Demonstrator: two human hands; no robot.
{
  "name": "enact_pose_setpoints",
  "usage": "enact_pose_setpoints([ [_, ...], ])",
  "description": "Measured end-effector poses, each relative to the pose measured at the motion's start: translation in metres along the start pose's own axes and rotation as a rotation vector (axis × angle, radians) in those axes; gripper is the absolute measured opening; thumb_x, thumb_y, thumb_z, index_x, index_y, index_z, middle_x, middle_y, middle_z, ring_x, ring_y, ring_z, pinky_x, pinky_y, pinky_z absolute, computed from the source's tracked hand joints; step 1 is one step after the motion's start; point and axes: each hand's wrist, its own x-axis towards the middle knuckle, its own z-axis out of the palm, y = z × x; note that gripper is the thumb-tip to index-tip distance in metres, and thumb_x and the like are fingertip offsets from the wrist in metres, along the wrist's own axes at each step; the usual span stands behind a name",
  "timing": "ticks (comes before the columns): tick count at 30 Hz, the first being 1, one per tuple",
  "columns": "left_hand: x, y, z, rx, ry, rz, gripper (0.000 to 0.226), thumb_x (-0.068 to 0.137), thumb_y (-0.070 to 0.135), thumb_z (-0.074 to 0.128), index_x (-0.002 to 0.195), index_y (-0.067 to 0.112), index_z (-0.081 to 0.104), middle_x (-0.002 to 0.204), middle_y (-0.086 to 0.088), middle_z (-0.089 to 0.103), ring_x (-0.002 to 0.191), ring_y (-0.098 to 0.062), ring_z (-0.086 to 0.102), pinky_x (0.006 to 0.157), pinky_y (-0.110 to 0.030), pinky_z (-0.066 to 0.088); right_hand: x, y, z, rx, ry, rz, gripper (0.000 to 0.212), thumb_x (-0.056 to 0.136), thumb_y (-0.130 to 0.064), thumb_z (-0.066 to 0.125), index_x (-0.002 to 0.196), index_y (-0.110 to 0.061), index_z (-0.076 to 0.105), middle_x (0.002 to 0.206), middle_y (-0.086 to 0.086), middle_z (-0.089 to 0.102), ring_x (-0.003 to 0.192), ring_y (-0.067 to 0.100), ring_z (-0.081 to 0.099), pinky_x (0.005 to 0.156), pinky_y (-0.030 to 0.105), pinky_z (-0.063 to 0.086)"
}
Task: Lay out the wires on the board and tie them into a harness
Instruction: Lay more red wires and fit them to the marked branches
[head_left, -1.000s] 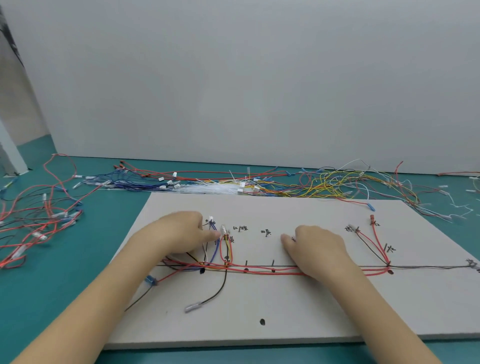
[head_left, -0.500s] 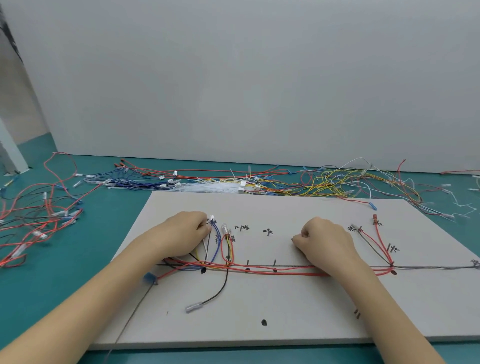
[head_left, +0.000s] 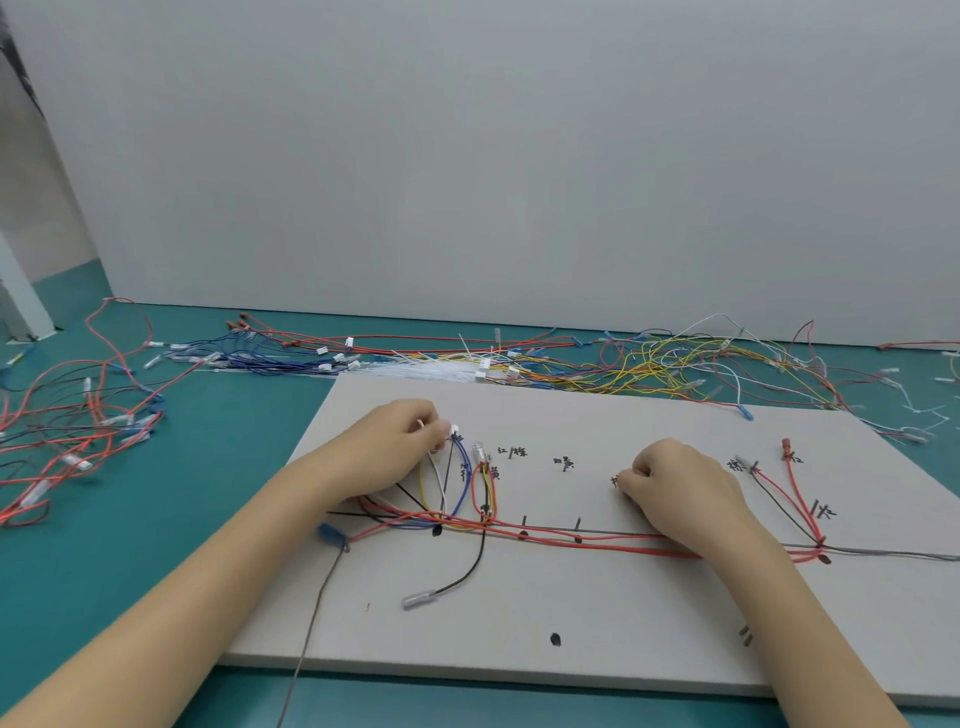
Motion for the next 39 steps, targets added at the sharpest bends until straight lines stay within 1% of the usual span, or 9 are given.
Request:
enact_pose_setpoints([
  [4, -0.004, -0.012, -0.025, -0.103, 0.07, -0.033, 0.019, 0.094, 0.036, 0.058, 0.081, 0.024, 0.063, 0.063, 0.007, 0.055, 0.056, -0.006, 0.05, 0.059, -0.026, 0.04, 0.0, 0.001, 0.002, -0.01, 0.014, -0.023, 0.036, 0.09, -0.027, 0.05, 0.061, -0.014, 0.035, 0.059, 0.004, 0.044, 0.062, 0.028, 0.043, 0.051, 0.028, 0.028],
  [8, -0.011, -0.027, -0.044, 0.012, -0.039, -0.095, 0.014, 0.081, 0.036, 0.075, 0.074, 0.027, 0.068, 0.074, 0.009, 0.065, 0.062, -0.006, 0.056, 0.064, -0.027, 0.045, -0.002, 0.002, 0.004, -0.034, 0.049, -0.064, 0.034, 0.091, -0.026, 0.047, 0.062, -0.014, 0.036, 0.061, 0.005, 0.047, 0.064, 0.029, 0.045, 0.05, 0.029, 0.026],
  [10, -0.012, -0.028, -0.048, 0.013, -0.024, -0.115, 0.012, 0.077, 0.038, 0.078, 0.074, 0.03, 0.069, 0.075, 0.008, 0.067, 0.063, -0.008, 0.057, 0.063, -0.029, 0.047, -0.002, 0.003, 0.005, -0.032, 0.055, -0.07, 0.033, 0.091, -0.027, 0.047, 0.062, -0.014, 0.038, 0.064, 0.006, 0.05, 0.065, 0.03, 0.046, 0.051, 0.029, 0.027],
  [17, -0.014, -0.027, -0.041, 0.189, -0.075, -0.19, 0.01, 0.08, 0.032, 0.076, 0.077, 0.026, 0.068, 0.078, 0.009, 0.065, 0.069, -0.008, 0.06, 0.057, -0.021, 0.042, -0.002, 0.004, 0.004, 0.024, 0.03, -0.094, 0.035, 0.091, -0.025, 0.048, 0.061, -0.014, 0.033, 0.061, 0.006, 0.042, 0.06, 0.026, 0.038, 0.052, 0.031, 0.026],
  [23, -0.013, -0.022, -0.041, 0.232, -0.038, -0.179, 0.015, 0.081, 0.023, 0.075, 0.069, 0.02, 0.067, 0.071, 0.006, 0.065, 0.062, -0.007, 0.057, 0.05, -0.016, 0.038, -0.002, 0.006, 0.003, 0.048, 0.002, -0.12, 0.037, 0.091, -0.024, 0.049, 0.062, -0.014, 0.03, 0.061, 0.006, 0.037, 0.059, 0.025, 0.033, 0.052, 0.034, 0.025],
  [28, -0.014, -0.024, -0.044, 0.253, -0.062, -0.16, 0.023, 0.079, 0.018, 0.073, 0.06, 0.018, 0.06, 0.062, 0.005, 0.06, 0.056, -0.011, 0.051, 0.052, -0.022, 0.039, 0.0, 0.006, 0.001, 0.092, -0.001, -0.146, 0.04, 0.089, -0.022, 0.052, 0.058, -0.015, 0.03, 0.058, 0.002, 0.033, 0.057, 0.022, 0.031, 0.052, 0.034, 0.024],
  [32, -0.017, -0.03, -0.048, 0.225, -0.118, -0.166, 0.021, 0.08, 0.023, 0.074, 0.063, 0.019, 0.063, 0.061, 0.008, 0.062, 0.057, -0.008, 0.053, 0.055, -0.022, 0.041, 0.001, 0.005, 0.0, 0.111, -0.006, -0.143, 0.04, 0.087, -0.021, 0.054, 0.055, -0.015, 0.03, 0.055, 0.001, 0.031, 0.054, 0.021, 0.029, 0.051, 0.033, 0.023],
  [36, -0.014, -0.031, -0.046, 0.189, -0.084, -0.174, 0.021, 0.077, 0.032, 0.075, 0.064, 0.019, 0.065, 0.059, 0.009, 0.064, 0.057, -0.007, 0.054, 0.056, -0.023, 0.042, 0.003, 0.004, 0.001, 0.11, -0.038, -0.083, 0.039, 0.087, -0.027, 0.052, 0.057, -0.017, 0.03, 0.056, 0.003, 0.033, 0.055, 0.023, 0.032, 0.05, 0.03, 0.024],
  [39, -0.008, -0.029, -0.039, 0.095, 0.028, -0.148, 0.018, 0.081, 0.041, 0.072, 0.078, 0.025, 0.065, 0.078, 0.009, 0.067, 0.069, -0.008, 0.059, 0.06, -0.024, 0.043, 0.004, 0.005, 0.0, 0.114, -0.049, -0.067, 0.042, 0.089, -0.035, 0.051, 0.057, -0.017, 0.032, 0.054, 0.0, 0.035, 0.055, 0.023, 0.036, 0.05, 0.029, 0.027],
])
